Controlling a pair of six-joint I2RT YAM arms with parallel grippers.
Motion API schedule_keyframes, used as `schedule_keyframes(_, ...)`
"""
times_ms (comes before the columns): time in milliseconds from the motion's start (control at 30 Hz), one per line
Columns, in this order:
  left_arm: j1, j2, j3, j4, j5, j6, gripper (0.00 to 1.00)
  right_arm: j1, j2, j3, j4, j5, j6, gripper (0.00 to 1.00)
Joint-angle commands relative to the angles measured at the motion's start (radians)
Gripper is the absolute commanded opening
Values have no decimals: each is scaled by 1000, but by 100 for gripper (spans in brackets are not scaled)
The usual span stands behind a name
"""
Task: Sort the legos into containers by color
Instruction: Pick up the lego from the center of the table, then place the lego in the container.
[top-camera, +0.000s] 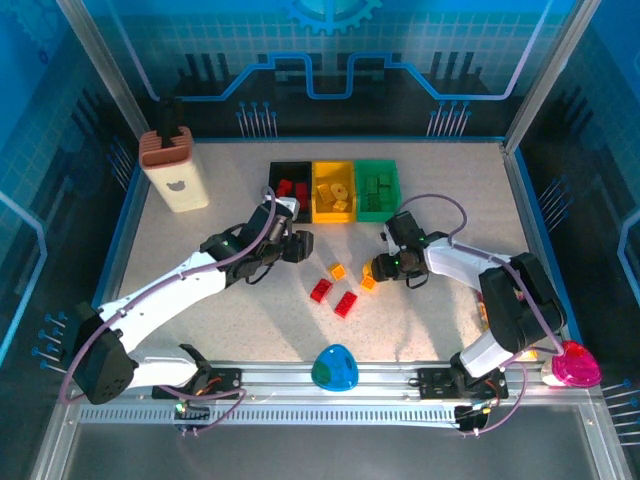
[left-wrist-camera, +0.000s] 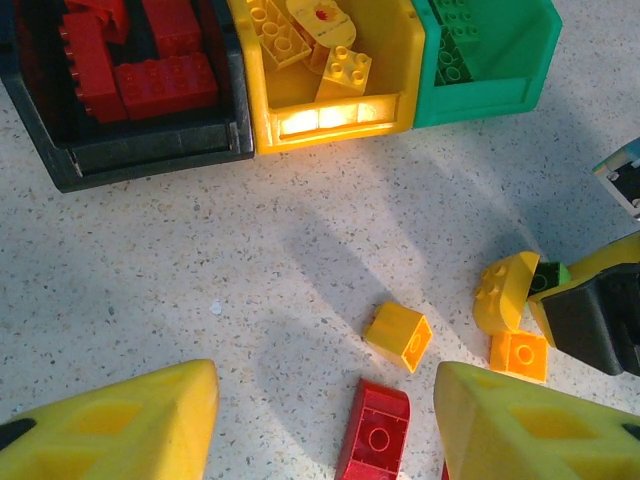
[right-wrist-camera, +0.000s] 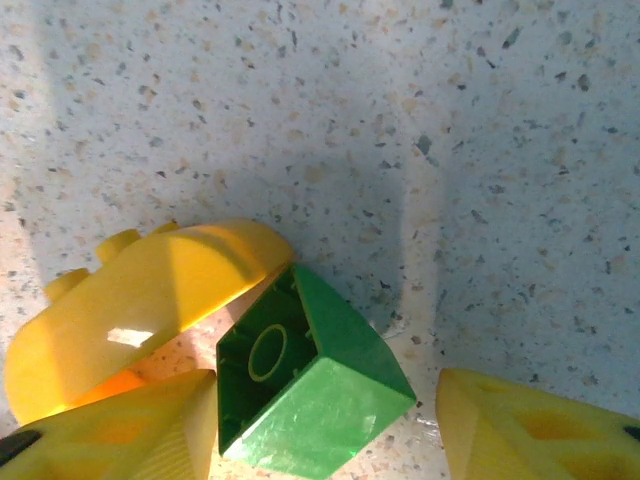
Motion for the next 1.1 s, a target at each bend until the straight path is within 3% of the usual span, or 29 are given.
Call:
schedule_keyframes(0,9,-31,-19,17,-19,-14,59,-10,28,32,1,25,21,60)
schedule_keyframes(300,9,-47,-37,19,-19,-19,57,-10,78,54,15,-4,21,59)
schedule_keyframes(533,12,-64,-60,19,-27,-21,56,-6,70,54,5,-8,42,44)
schedule_keyframes(733,11,-75,-106,36,-19,-44,54,0,9,53,-35,5,43,40)
schedule_keyframes(1067,-12,-139,-254,42,-2,-142,58,-65,29,352,-160,-2,-24,39)
